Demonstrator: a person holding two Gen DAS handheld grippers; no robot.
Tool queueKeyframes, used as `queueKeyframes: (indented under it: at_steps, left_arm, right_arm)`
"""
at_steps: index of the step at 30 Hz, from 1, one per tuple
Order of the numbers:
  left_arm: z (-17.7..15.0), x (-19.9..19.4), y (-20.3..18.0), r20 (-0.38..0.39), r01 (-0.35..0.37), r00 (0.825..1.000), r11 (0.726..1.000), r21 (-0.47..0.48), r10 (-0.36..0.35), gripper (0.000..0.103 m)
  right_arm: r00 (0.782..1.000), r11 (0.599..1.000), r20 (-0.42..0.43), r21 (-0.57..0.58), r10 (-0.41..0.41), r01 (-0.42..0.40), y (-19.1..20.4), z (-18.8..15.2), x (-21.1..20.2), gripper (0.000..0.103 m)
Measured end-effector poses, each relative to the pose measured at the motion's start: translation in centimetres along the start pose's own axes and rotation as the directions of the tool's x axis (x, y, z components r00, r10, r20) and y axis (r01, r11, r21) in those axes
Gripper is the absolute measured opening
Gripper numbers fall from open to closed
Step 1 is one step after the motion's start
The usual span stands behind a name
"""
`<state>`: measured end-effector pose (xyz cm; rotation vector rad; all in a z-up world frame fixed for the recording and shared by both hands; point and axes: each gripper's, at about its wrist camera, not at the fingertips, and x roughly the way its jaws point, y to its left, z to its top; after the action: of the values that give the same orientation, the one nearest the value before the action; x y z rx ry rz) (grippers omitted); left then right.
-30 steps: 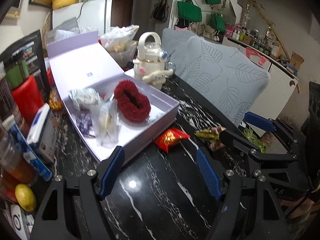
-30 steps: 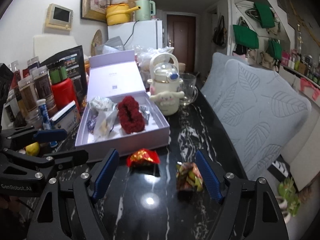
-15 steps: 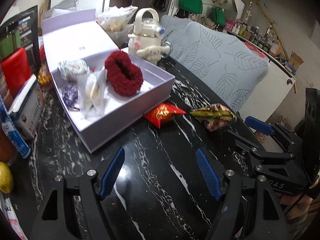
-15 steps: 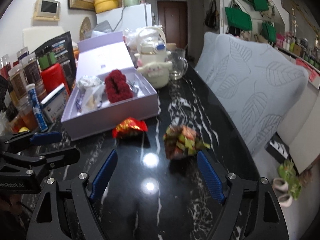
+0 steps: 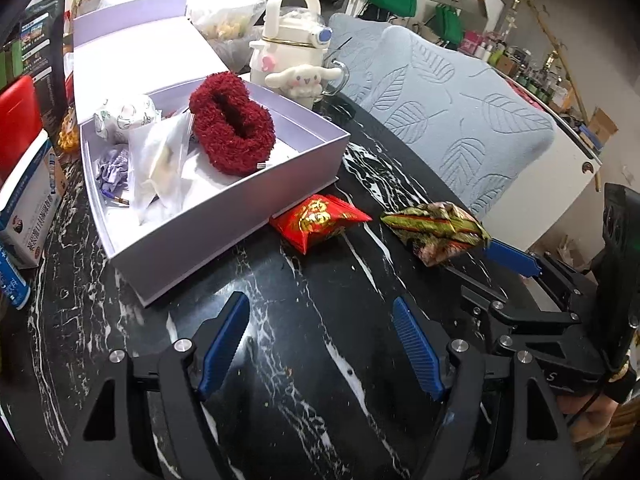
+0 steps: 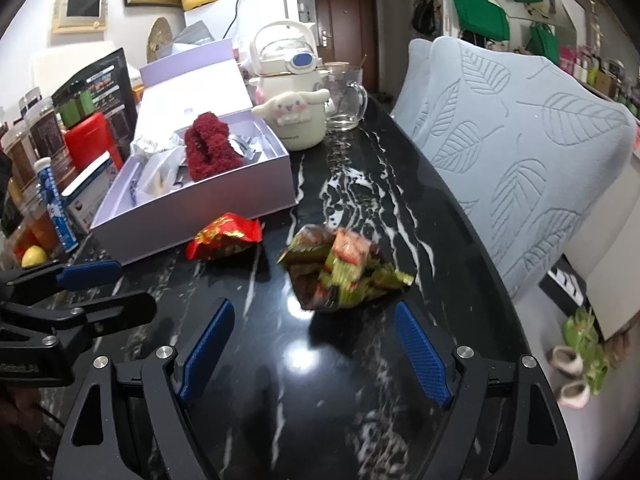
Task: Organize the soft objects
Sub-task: 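Grasp the red snack packet with left tool while right tool reaches green snack bag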
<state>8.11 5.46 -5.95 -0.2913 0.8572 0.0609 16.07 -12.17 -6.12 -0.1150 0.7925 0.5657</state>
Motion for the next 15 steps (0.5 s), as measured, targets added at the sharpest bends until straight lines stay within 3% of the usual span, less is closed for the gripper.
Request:
queueKeyframes:
  at_steps: [7,11,15]
  left_arm:
    - [1.8,1.7,-0.6,-0.015,-0.029,0.999,0.999,-0.022,0.028,0.074]
    - [2.8,2.9,-1.0,-0.024,-0.024,0.999,0.999,-0.03,0.024,0.074]
    - [3.8,4.0,-1.0,-0.037,-0.029,0.999,0.998,-0.051,0.027,0.074]
  right_arm:
    - [0.994,0.996,-0.069,0.028,0.082,-0.08,-1.6,1.6,3.5,0.084]
    - [0.994,0.998,-0.09,0.003,0.062,-0.062,-2.1,1.9,5.0,0.084]
    - [0.991,0.997,-0.105,0.004,0.083,-0.083,-3.5,2.2,6.1,0.064]
